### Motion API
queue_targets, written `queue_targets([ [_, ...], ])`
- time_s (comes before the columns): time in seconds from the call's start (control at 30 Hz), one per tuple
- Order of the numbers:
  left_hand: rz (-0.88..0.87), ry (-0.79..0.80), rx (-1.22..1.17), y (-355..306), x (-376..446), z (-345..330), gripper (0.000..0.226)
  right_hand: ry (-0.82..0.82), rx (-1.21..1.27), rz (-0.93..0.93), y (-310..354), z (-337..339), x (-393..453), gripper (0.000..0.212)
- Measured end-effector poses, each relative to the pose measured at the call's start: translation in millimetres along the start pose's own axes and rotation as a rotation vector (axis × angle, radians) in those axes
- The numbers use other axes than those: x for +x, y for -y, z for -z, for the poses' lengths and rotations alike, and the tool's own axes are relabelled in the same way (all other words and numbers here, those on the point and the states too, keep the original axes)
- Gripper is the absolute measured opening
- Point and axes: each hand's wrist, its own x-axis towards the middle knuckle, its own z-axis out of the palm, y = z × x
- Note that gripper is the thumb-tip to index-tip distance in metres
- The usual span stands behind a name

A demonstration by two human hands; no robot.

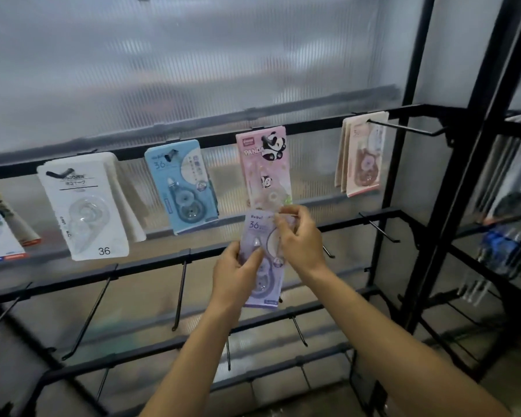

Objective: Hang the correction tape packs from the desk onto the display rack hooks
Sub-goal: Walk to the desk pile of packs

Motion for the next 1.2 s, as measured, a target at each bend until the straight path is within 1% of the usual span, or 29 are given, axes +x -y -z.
queue_targets([
  [0.07,-0.061,0.025,0.052,-9.4,5.3,-10.8,0.009,-0.030,0.039,-0.030,-1.3,18.0,9.1,0.012],
  [0.17,-0.157,0.057,0.095,-26.5,8.7,-29.5,0.009,-0.036,0.148,-0.066,0.7,37.2,19.8,0.005],
  [0.23,-0.201,0.064,0.123,-32.5,10.2,-46.9,0.009,-0.048,0.194,-0.068,1.0,49.8,23.7,0.008],
  [0.3,-0.219,0.089,0.137,-32.4,9.4,-66.3,0.009,-0.051,0.225,-0.081,-1.3,65.5,26.4,0.010],
  [0.37,-0.194,0.130,0.130,-26.6,8.2,-85.3,0.009,-0.059,0.248,-0.089,-6.6,83.3,28.9,0.009],
  [0.47,-0.195,0.195,0.192,-14.2,7.2,-113.2,0.010,-0.099,0.198,-0.078,-21.1,111.2,31.1,0.008],
  [0.6,-0.177,0.256,0.323,3.1,8.8,-150.8,0.007,-0.160,0.141,-0.113,-45.2,146.2,32.0,0.004],
  [0.8,-0.089,0.390,0.416,20.3,8.9,-194.2,0.005,-0.265,-0.026,-0.141,-81.6,191.9,38.3,0.005],
  [0.93,-0.004,0.454,0.401,32.8,11.2,-208.2,0.011,-0.316,-0.123,-0.196,-102.9,215.4,46.5,0.007],
  [0.97,0.012,0.461,0.391,36.6,12.8,-211.2,0.015,-0.319,-0.151,-0.211,-107.6,218.6,48.6,0.006],
  [1.0,0.020,0.471,0.388,38.4,13.5,-213.7,0.018,-0.318,-0.180,-0.222,-112.3,220.8,50.5,0.005],
  [1.07,0.013,0.496,0.388,41.6,14.6,-217.1,0.013,-0.317,-0.223,-0.235,-120.0,223.8,54.2,0.003],
  [1.2,0.023,0.518,0.384,44.9,17.8,-220.2,0.027,-0.287,-0.250,-0.230,-130.5,228.9,57.8,0.004],
])
